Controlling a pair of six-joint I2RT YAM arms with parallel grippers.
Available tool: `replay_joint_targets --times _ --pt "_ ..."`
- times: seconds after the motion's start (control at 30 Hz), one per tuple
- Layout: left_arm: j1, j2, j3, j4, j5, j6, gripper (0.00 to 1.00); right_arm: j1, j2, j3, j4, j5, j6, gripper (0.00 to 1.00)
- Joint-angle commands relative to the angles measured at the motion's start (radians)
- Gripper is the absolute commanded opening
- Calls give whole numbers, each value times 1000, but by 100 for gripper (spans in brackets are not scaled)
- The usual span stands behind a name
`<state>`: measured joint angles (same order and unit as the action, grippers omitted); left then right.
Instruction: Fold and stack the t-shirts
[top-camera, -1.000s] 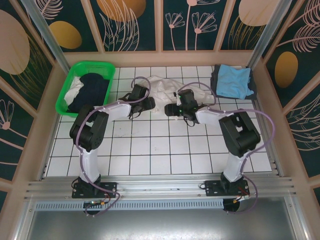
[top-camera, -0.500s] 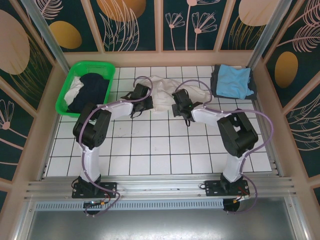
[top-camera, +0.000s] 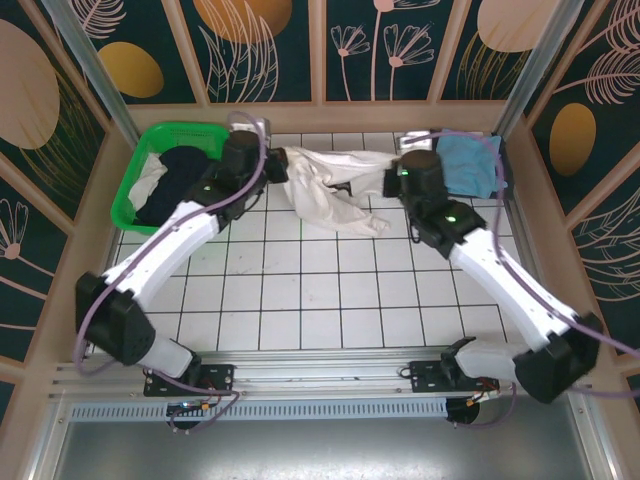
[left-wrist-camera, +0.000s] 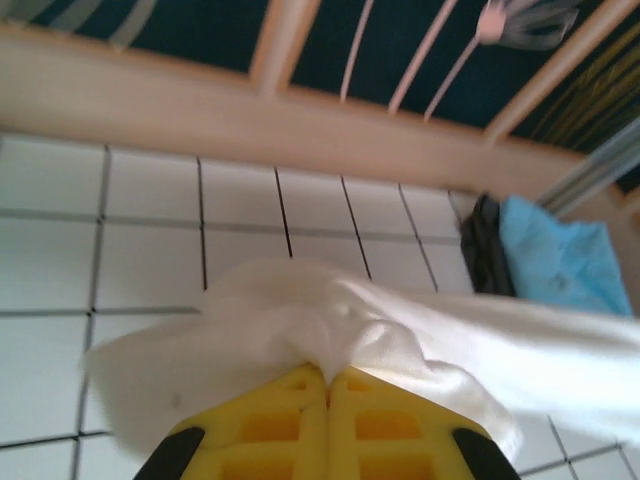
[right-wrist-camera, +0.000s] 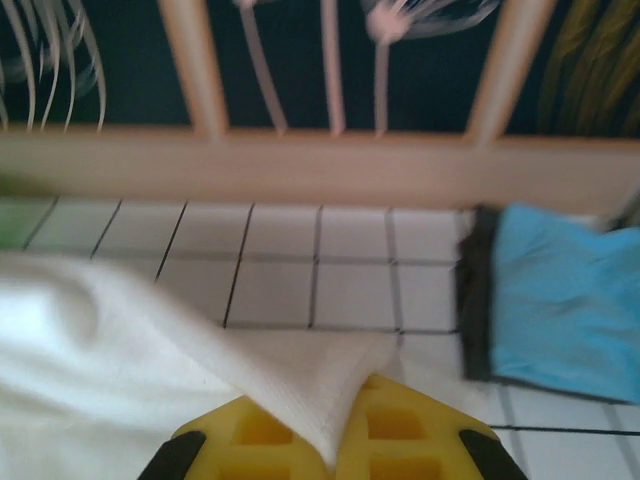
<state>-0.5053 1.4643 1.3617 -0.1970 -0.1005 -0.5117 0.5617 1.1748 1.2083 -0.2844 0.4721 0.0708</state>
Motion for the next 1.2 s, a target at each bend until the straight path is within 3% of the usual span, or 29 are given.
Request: replay_joint_targets --times 0.0,0.13,0.23,0.33,0.47,0.53,0.6,0.63,0.7,0.77,0.83,0.93,1.03,1.17 --pt "14 -133 53 -45 -83 65 0 -9 -143 88 -37 154 -29 0" --pt "15 -225 66 -29 -128 85 0 -9 -228 112 15 191 -62 0" --pt "16 -186 98 -54 -192 99 0 -79 -189 106 23 153 -58 0" --pt "45 -66 142 -79 -204 99 0 -204 -92 83 14 12 11 0" --pt "136 198 262 -120 -113 77 5 -365 134 34 65 -155 80 0" --pt "160 383 388 -182 -97 83 25 -417 285 55 85 -211 101 0" --pt "169 574 575 -306 -134 90 55 -451 449 112 99 -278 107 0" --pt "170 651 670 -371 -155 94 57 -459 531 151 86 -296 109 1" --pt "170 770 823 -498 -224 93 67 -468 665 275 -23 -300 110 29" --pt "170 788 844 -544 -278 92 75 -464 718 330 -109 -267 112 44" --pt "170 732 750 -531 -313 83 80 -462 680 277 -123 -246 127 52" --pt "171 546 468 -456 -319 38 83 -461 506 60 -86 -275 203 69" --pt "168 300 77 -305 -242 -44 85 -450 284 -214 -42 -342 327 85" --pt "154 63 -329 -149 -106 -160 93 -417 56 -459 -66 -314 507 99"
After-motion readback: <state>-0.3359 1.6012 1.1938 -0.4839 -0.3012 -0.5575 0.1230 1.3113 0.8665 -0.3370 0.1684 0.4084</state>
